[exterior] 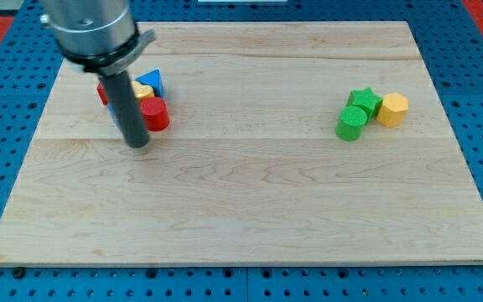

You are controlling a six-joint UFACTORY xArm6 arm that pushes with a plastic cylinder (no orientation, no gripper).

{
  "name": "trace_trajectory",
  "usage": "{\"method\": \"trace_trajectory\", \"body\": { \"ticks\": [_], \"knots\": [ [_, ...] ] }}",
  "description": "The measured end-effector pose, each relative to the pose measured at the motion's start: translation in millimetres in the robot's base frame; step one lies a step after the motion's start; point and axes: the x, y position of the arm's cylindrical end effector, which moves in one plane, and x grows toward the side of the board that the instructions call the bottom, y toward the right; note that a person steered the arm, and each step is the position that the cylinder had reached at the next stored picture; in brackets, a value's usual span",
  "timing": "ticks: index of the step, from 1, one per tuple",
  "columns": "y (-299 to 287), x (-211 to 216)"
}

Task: Push the blue blocks into the group of blocks

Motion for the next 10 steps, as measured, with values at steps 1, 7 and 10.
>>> {"method": "trace_trajectory", "body": {
  "ticks": [1,7,10],
  "knots": [
    [28.8,-14.7],
    [105.2,-112.5],
    [-41.3,-127.6]
  ]
}}
